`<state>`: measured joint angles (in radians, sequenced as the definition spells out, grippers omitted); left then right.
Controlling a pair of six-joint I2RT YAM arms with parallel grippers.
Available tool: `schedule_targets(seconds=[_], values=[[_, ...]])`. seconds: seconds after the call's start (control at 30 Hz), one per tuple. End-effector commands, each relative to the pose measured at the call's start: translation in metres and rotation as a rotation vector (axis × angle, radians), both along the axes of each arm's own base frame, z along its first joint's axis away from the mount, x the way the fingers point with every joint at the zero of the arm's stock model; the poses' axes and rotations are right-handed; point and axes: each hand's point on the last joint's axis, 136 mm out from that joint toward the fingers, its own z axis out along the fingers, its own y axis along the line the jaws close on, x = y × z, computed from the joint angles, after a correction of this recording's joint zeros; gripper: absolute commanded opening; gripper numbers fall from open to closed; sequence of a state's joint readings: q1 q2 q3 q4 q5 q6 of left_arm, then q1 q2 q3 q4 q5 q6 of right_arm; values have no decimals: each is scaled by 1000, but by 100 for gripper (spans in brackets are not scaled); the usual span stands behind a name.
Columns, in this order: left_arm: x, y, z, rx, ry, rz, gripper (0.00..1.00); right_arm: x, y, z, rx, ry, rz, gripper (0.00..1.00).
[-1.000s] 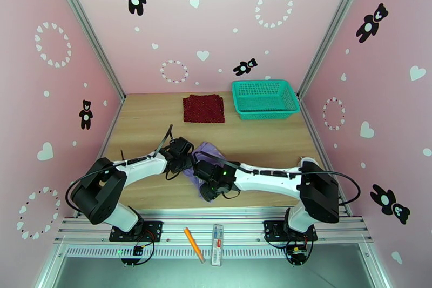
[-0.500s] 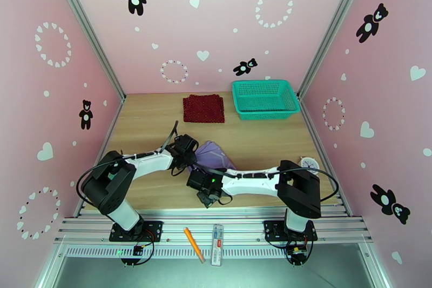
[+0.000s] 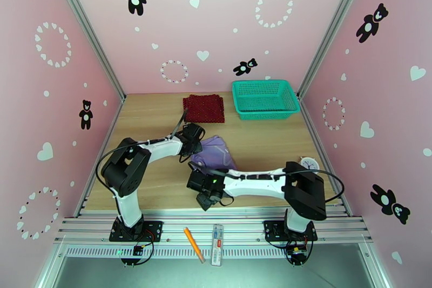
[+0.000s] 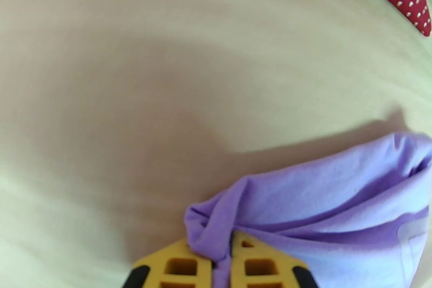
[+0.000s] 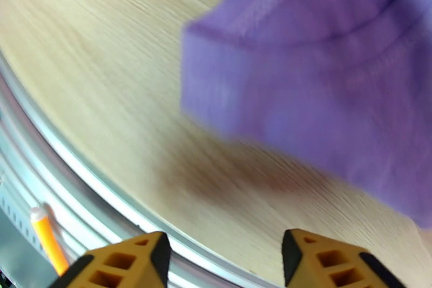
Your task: Fold and stack the mixed laundry pile
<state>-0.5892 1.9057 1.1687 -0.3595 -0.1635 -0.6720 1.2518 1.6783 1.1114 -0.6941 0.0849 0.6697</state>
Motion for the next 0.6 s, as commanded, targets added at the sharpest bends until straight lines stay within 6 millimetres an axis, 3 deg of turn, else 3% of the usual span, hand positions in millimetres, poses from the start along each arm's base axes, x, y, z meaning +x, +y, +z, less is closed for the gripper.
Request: schedule_targets(seconds=[0.0, 0.07, 0.17, 0.3, 0.43, 0.57], values=[[20, -20, 12, -3, -35, -121, 20, 28, -22, 50, 57, -64, -82, 65], [28, -29, 24, -16, -58, -147, 33, 47, -43, 60, 78, -77, -149, 67], [39, -26, 54, 10, -118, -139, 71, 76, -71, 65, 148, -56, -253, 70], [49, -16, 112, 54, -220, -119, 93, 104, -90, 56, 244, 19, -359, 71], [45, -4, 163, 72, -289, -98, 98, 114, -86, 32, 289, 108, -413, 72], [16, 10, 194, 55, -280, -78, 98, 108, -89, -4, 254, 185, -482, 71]])
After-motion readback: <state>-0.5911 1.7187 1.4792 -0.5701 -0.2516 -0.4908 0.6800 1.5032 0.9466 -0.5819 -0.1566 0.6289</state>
